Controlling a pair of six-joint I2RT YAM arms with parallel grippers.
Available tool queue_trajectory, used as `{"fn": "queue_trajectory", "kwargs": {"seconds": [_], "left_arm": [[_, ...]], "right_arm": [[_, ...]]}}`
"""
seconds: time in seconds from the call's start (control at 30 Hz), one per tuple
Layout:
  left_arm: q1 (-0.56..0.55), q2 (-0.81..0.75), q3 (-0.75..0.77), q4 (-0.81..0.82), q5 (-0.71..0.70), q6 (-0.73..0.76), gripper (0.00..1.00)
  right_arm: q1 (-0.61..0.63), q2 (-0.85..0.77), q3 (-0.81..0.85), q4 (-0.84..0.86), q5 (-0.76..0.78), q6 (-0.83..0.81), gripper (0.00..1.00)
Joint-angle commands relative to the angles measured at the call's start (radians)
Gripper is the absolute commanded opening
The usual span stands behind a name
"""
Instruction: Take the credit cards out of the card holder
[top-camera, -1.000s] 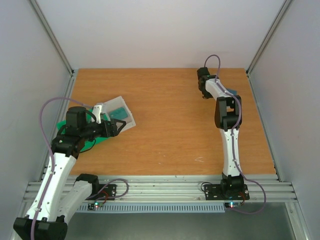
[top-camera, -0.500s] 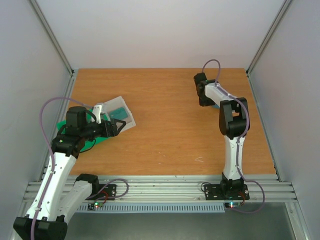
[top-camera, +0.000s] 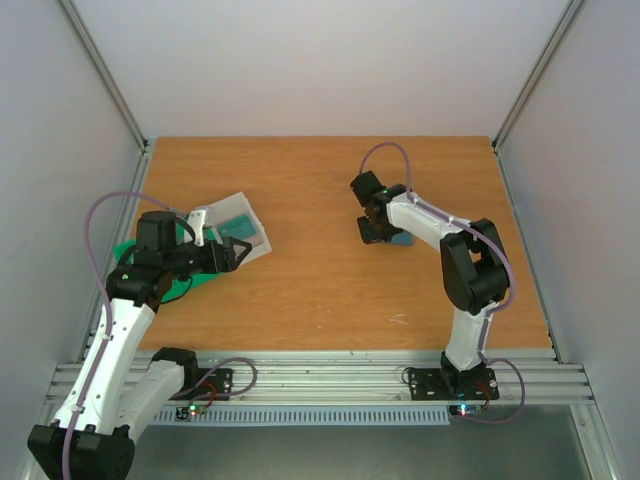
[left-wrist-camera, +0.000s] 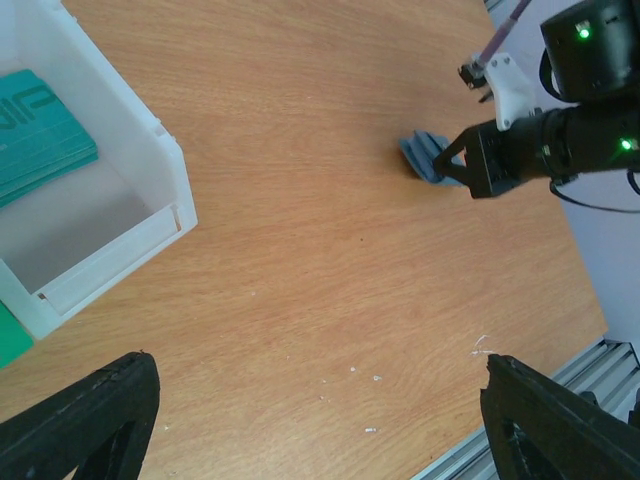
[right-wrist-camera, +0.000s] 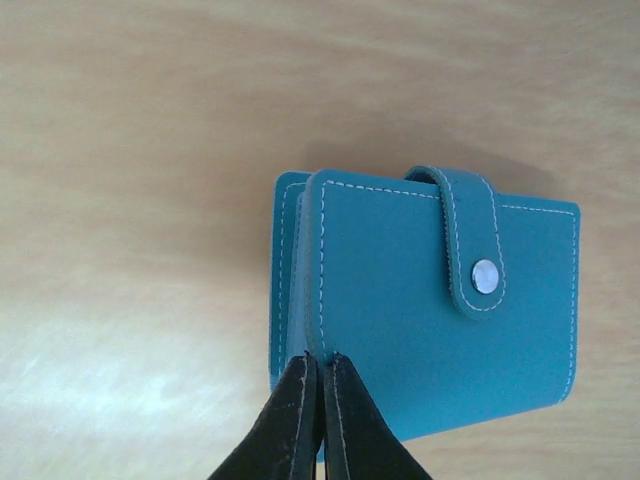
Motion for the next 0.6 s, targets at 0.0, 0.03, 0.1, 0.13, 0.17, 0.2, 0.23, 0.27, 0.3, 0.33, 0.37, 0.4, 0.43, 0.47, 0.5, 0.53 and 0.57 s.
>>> {"fn": "queue_trajectory", "kwargs": {"seconds": [0.0,0.03,0.1,0.13,0.17,0.2,0.23,0.27,0.3,0.33,0.37,0.4,0.43,0.47,0.5,0.53,0.57], "left_arm": [[-0.004,0.005,0.014,0.003,-0.016,0.016,0.88],[-0.004,0.007,0.015,0.003,-0.021,0.016,0.89],[-0.004,0.007,0.016,0.001,-0.026,0.016,0.89],[-0.004,0.007,0.016,0.0,-0.029,0.016,0.88],[-0.004,0.006,0.016,0.0,-0.032,0.016,0.89],[-0.004,0.006,0.016,-0.001,-0.034,0.016,0.88],[-0.004,0.006,0.016,-0.002,-0.035,0.016,0.88],[-0.003,0.005,0.016,-0.002,-0.038,0.016,0.89],[-0.004,0.006,0.016,-0.002,-0.04,0.016,0.88],[-0.004,0.006,0.016,-0.002,-0.042,0.016,0.88],[-0.004,0.005,0.016,-0.003,-0.045,0.016,0.88],[-0.004,0.007,0.016,-0.002,-0.045,0.016,0.88],[-0.004,0.009,0.016,-0.004,-0.046,0.016,0.88],[-0.004,0.012,0.016,-0.005,-0.046,0.016,0.88],[-0.004,0.016,0.015,-0.006,-0.047,0.015,0.88],[-0.004,0.02,0.014,-0.006,-0.05,0.013,0.88],[-0.004,0.027,0.015,-0.008,-0.05,0.009,0.88]], "right_arm": [[0.096,-0.089,-0.085,0.059,-0.168,-0.013,0.01],[0.118,-0.109,-0.109,0.072,-0.183,-0.012,0.01],[0.182,-0.136,-0.15,0.089,-0.202,-0.008,0.01],[0.208,-0.148,-0.167,0.097,-0.219,0.001,0.01],[0.234,-0.16,-0.186,0.107,-0.24,0.008,0.01],[0.267,-0.171,-0.203,0.117,-0.245,0.014,0.01],[0.298,-0.183,-0.217,0.125,-0.246,0.02,0.01],[0.332,-0.194,-0.231,0.13,-0.246,0.024,0.01],[0.36,-0.205,-0.25,0.137,-0.246,0.029,0.01],[0.387,-0.215,-0.262,0.139,-0.262,0.035,0.02],[0.409,-0.225,-0.274,0.141,-0.279,0.039,0.03],[0.428,-0.237,-0.285,0.14,-0.282,0.044,0.04],[0.447,-0.25,-0.299,0.14,-0.282,0.046,0.05],[0.462,-0.265,-0.313,0.137,-0.281,0.049,0.08],[0.471,-0.281,-0.326,0.131,-0.283,0.055,0.1],[0.474,-0.298,-0.342,0.126,-0.291,0.067,0.13],[0.475,-0.319,-0.356,0.121,-0.294,0.077,0.16]]}}
